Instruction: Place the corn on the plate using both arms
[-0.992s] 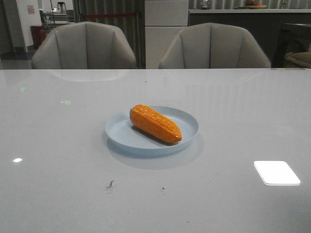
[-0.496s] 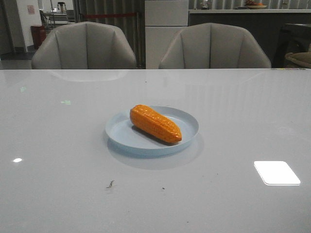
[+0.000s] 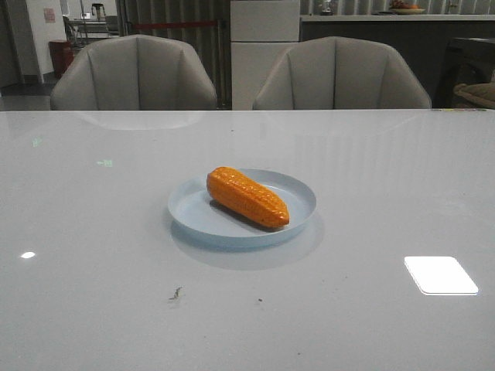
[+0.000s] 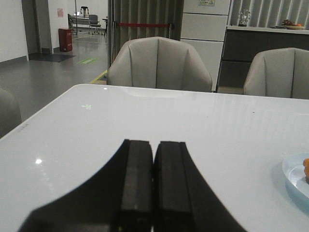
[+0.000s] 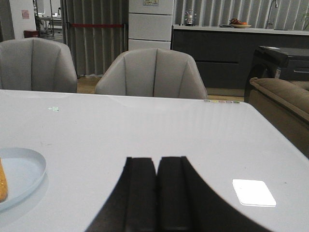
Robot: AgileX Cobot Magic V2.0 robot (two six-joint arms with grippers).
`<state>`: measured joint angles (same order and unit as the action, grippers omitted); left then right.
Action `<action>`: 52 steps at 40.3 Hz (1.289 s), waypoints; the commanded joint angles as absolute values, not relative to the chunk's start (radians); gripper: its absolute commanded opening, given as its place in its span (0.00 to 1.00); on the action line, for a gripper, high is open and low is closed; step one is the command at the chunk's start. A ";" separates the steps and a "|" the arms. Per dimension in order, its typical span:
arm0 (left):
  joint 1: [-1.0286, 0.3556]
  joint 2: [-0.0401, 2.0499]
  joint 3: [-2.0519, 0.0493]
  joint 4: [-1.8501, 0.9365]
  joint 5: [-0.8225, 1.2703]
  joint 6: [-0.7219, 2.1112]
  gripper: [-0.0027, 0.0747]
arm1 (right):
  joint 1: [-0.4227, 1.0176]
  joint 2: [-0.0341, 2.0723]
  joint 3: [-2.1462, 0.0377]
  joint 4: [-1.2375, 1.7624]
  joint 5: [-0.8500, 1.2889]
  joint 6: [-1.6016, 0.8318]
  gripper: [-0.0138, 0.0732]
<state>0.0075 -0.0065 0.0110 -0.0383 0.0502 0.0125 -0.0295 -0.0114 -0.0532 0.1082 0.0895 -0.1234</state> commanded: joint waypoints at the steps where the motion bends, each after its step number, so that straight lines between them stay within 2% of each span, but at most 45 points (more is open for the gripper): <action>1: 0.006 -0.008 0.048 -0.046 -0.039 0.000 0.16 | -0.030 -0.034 0.006 0.112 -0.093 -0.127 0.22; 14: 0.006 -0.007 0.048 -0.046 -0.039 0.000 0.16 | -0.030 -0.034 0.007 0.112 0.047 -0.126 0.22; 52: 0.006 -0.007 0.048 -0.046 -0.039 0.000 0.16 | -0.030 -0.034 0.007 0.112 0.048 -0.126 0.22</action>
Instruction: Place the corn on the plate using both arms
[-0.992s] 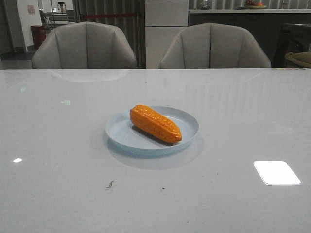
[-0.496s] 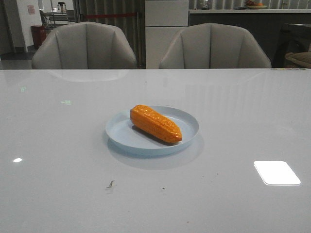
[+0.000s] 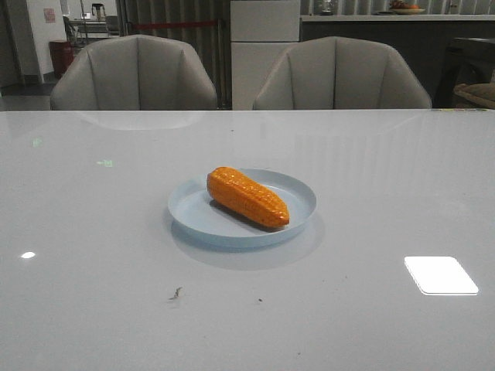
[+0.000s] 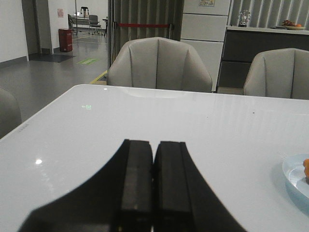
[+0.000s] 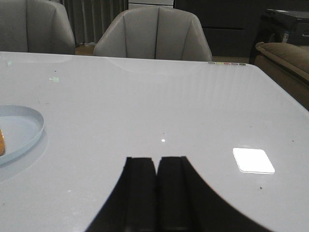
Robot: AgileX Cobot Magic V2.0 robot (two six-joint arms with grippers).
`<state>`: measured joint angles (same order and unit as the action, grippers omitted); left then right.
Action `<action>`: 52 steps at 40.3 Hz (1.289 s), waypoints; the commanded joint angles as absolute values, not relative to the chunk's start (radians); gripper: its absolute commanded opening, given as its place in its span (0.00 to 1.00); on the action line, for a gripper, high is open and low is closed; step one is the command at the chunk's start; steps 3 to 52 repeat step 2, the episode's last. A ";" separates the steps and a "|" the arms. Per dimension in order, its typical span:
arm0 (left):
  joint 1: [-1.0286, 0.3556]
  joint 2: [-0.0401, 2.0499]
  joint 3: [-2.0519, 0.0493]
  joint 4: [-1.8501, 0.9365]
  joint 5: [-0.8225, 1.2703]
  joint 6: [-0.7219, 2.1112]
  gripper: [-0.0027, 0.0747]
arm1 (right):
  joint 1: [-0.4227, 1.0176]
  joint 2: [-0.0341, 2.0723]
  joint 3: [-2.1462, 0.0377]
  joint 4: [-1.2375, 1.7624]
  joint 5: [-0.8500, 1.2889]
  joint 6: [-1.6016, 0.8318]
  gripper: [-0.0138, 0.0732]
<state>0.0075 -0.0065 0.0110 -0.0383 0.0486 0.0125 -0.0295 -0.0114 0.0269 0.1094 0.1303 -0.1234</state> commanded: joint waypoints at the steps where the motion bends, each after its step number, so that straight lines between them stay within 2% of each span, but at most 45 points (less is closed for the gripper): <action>1: 0.006 -0.007 0.048 -0.046 -0.039 0.000 0.16 | -0.030 -0.034 0.007 0.112 0.048 -0.126 0.22; 52: 0.006 -0.007 0.048 -0.046 -0.039 0.000 0.16 | -0.030 -0.034 0.007 0.112 0.048 -0.126 0.22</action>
